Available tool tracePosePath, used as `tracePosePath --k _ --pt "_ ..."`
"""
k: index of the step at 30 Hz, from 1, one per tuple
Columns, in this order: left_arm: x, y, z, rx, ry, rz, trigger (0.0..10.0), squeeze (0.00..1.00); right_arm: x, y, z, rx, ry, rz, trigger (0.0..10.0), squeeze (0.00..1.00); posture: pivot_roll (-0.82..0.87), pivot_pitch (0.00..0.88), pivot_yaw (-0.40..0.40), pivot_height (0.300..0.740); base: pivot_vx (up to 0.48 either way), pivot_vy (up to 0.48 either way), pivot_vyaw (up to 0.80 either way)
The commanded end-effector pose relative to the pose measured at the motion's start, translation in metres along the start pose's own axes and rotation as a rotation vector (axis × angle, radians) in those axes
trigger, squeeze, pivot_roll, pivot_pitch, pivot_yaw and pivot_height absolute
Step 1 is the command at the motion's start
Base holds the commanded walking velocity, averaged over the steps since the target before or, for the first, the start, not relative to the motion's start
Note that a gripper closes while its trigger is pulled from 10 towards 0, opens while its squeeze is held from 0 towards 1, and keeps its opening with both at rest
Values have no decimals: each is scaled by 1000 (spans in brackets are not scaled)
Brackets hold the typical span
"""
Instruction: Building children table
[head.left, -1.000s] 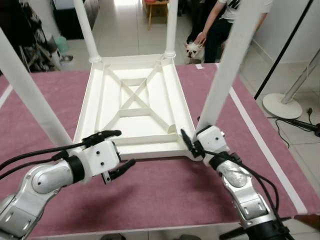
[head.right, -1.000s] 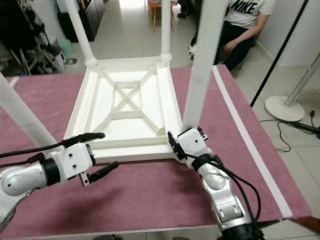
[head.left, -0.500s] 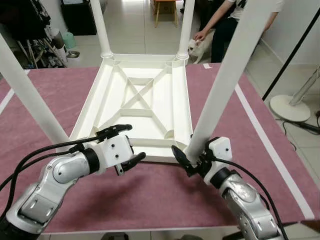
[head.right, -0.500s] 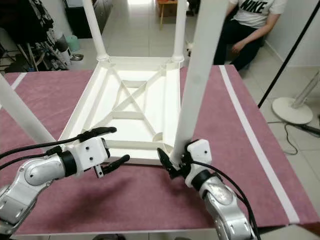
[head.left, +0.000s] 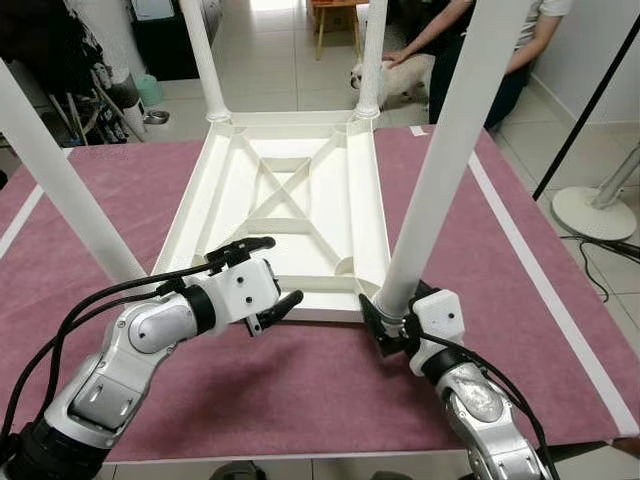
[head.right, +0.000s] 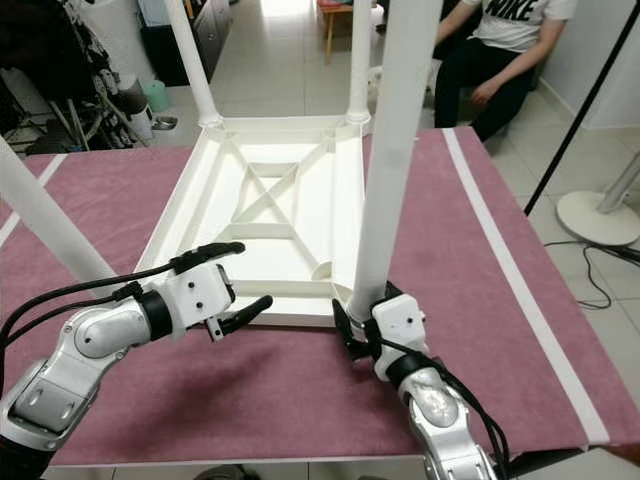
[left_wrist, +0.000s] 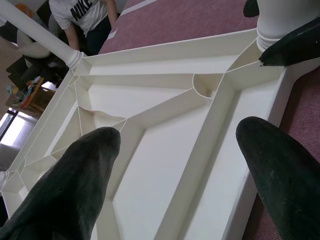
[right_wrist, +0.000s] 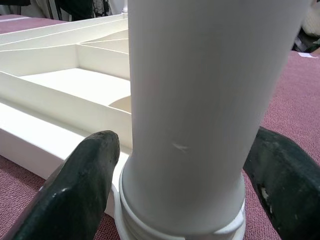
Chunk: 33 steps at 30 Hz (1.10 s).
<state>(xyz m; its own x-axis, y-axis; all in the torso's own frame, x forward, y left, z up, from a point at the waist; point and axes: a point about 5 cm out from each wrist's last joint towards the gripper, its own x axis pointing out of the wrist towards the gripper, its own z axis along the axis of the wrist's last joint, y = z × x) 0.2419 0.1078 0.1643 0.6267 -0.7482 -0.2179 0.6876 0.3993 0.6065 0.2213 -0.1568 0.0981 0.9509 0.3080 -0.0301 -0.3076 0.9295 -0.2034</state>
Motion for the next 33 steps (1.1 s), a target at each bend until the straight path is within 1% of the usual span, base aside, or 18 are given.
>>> tracePosePath --k 1,3,6,9,10,11,12,15,21,23,24,26,27,28,29,30,31,33 --pt "0 10 -3 10 11 183 10000 0 -5 -2 -15 17 86 -26 10000 0 -32 0 122 740 0 0 0" --pt "0 10 -3 10 11 183 10000 0 -5 -2 -15 17 86 -26 10000 0 -32 0 122 740 0 0 0" --pt "2 10 -3 10 6 184 10000 0 -2 -4 -10 1 55 -43 10000 0 -28 0 121 740 0 0 0" --pt "3 12 -2 4 -8 202 10000 0 5 -3 10 -79 -39 -27 10000 0 -32 0 123 740 0 0 0" --pt "3 12 -2 4 -8 202 10000 0 5 -3 10 -79 -39 -27 10000 0 -32 0 123 740 0 0 0" --pt "4 13 -1 -11 -17 211 10000 0 8 -3 16 -108 -65 -26 10000 0 -34 0 124 740 0 0 0" --pt "4 13 -1 -11 -17 211 10000 0 8 -3 16 -108 -65 -26 10000 0 -34 0 124 740 0 0 0" --pt "5 18 2 -41 -35 232 10000 0 18 -6 31 -154 -124 -61 10000 0 -35 0 125 740 0 0 0" --pt "6 19 -1 -33 -29 235 10000 0 25 -10 40 -161 -165 -101 10000 0 -35 0 124 740 0 0 0" --pt "6 19 -1 -33 -29 235 10000 0 25 -10 40 -161 -165 -101 10000 0 -35 0 124 740 0 0 0" --pt "6 18 -1 -32 -30 236 10000 0 27 -11 45 -152 -182 -114 10000 0 -35 0 124 740 0 0 0" --pt "6 18 -1 -32 -30 236 10000 0 27 -11 45 -152 -182 -114 10000 0 -35 0 124 740 0 0 0" --pt "7 18 -1 -32 -30 236 10000 0 29 -11 50 -123 -200 -114 10000 0 -34 0 122 740 0 0 0" --pt "7 18 -1 -32 -30 236 10000 0 29 -11 50 -123 -200 -114 10000 0 -34 0 122 740 0 0 0" --pt "7 17 -1 -32 -28 237 10000 0 29 -9 53 -98 -208 -106 6039 0 -34 0 119 740 0 0 0" --pt "7 17 -1 -32 -28 237 10000 0 29 -9 53 -98 -208 -106 6039 0 -34 0 119 740 0 0 0" --pt "7 17 -2 -32 -26 237 10000 0 28 -8 54 -86 -210 -102 0 0 -33 0 118 740 0 0 0" --pt "6 17 -2 -32 -25 239 10000 0 28 -7 55 -90 -203 -94 0 0 -33 0 118 740 0 0 0"
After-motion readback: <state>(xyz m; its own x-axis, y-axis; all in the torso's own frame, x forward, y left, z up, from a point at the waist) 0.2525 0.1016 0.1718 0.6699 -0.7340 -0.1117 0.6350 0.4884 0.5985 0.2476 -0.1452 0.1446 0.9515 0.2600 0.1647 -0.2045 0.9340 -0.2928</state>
